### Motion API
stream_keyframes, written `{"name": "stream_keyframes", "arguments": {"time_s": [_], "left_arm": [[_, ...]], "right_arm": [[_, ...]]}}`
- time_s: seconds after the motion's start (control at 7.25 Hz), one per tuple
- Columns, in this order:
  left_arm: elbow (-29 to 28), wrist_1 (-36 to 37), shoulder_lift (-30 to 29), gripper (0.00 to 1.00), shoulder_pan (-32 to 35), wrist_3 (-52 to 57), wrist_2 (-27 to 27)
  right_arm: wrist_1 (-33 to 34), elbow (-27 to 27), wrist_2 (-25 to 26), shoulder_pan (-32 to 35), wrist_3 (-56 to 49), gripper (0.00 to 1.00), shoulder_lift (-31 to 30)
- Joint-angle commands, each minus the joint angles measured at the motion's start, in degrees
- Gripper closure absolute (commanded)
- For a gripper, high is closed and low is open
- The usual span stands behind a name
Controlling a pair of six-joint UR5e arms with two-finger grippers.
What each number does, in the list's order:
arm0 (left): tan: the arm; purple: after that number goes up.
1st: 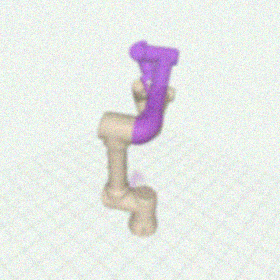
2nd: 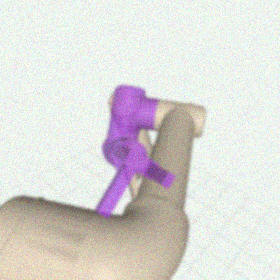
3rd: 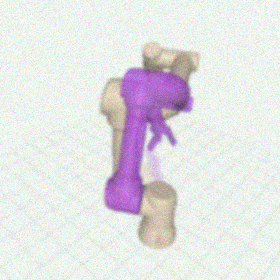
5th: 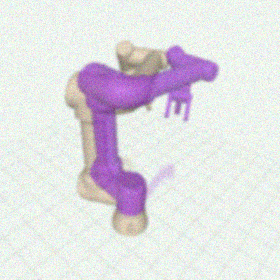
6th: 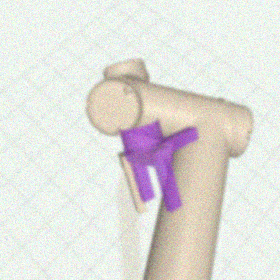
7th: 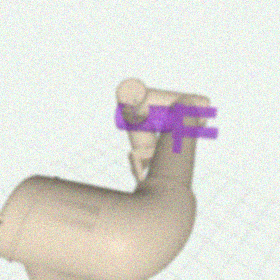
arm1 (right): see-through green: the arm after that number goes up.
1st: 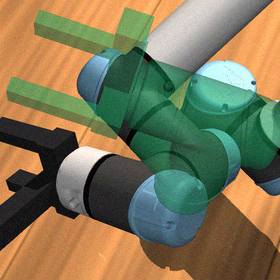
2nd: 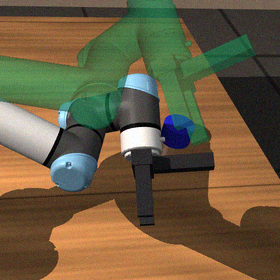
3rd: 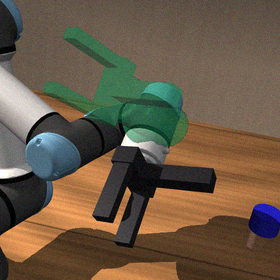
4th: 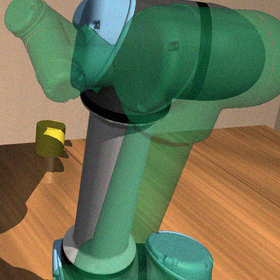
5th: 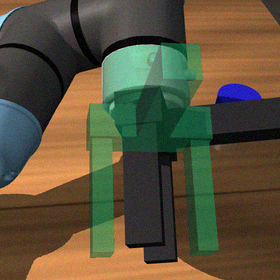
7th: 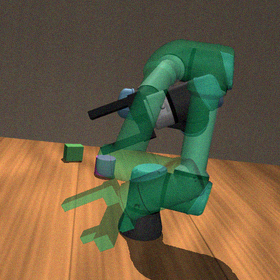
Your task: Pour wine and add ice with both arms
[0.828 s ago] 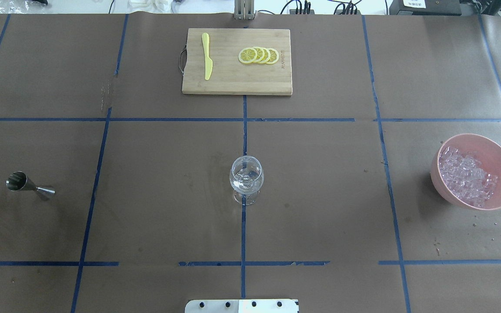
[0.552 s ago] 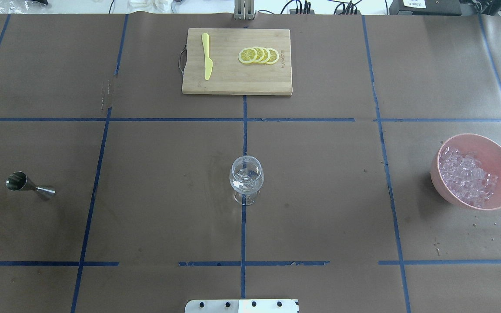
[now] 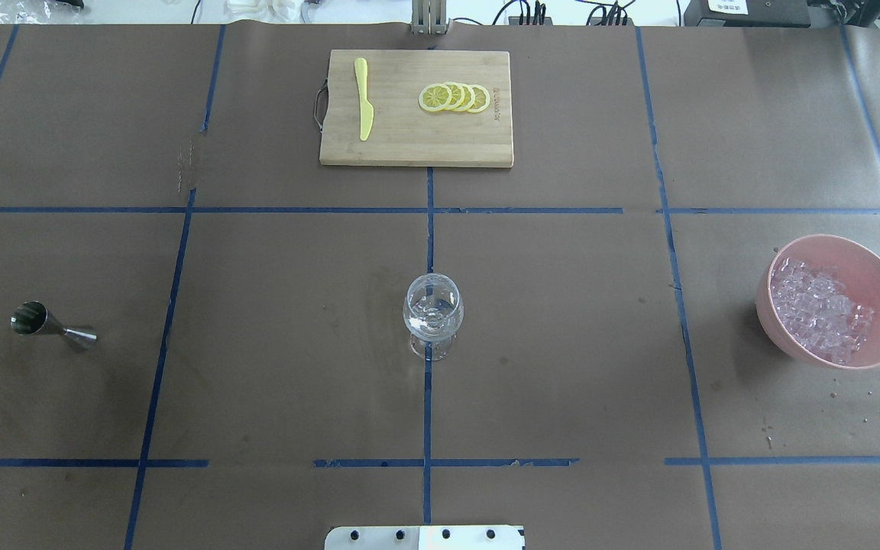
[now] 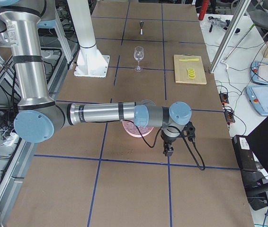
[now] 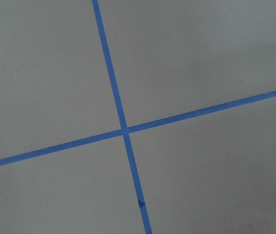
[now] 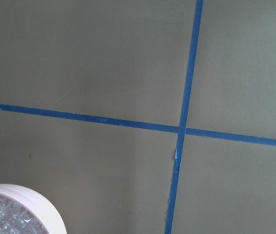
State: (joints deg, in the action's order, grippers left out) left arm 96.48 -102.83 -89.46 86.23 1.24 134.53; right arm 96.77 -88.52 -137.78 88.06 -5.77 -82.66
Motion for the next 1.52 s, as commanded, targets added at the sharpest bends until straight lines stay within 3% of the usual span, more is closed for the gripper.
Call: {"name": "stream_keyframes", "arguments": {"time_s": [0.0, 0.28, 0.41, 0.69, 1.1, 1.38], "left_arm": [[1.08, -12.76, 5.22, 0.0, -0.79, -0.27, 2.82], [1.17, -18.88, 5.35, 0.0, -2.8, -3.41, 11.07], [1.43, -25.86, 5.52, 0.0, -5.78, -11.96, 8.93], [3.26, -45.26, 10.93, 0.0, -17.78, -34.73, -5.0], [7.23, -63.13, 25.51, 0.0, -36.76, -43.69, -27.22], [7.06, -71.67, 30.11, 0.0, -42.16, -43.25, -27.38]], "right_arm": [[-0.09, -0.07, -0.21, -0.17, -0.12, 0.0, 0.13], [-0.78, 0.19, -0.21, -0.6, -0.47, 0.0, -0.13], [-4.45, 0.45, -0.3, -1.31, -0.13, 0.0, -1.0], [-9.4, 0.54, -0.74, -3.93, 0.49, 0.0, -2.68], [-9.49, 0.02, -2.05, -4.48, 0.75, 0.0, -2.68], [-9.67, -0.25, -3.72, -4.48, 0.75, 0.0, -2.59]]}}
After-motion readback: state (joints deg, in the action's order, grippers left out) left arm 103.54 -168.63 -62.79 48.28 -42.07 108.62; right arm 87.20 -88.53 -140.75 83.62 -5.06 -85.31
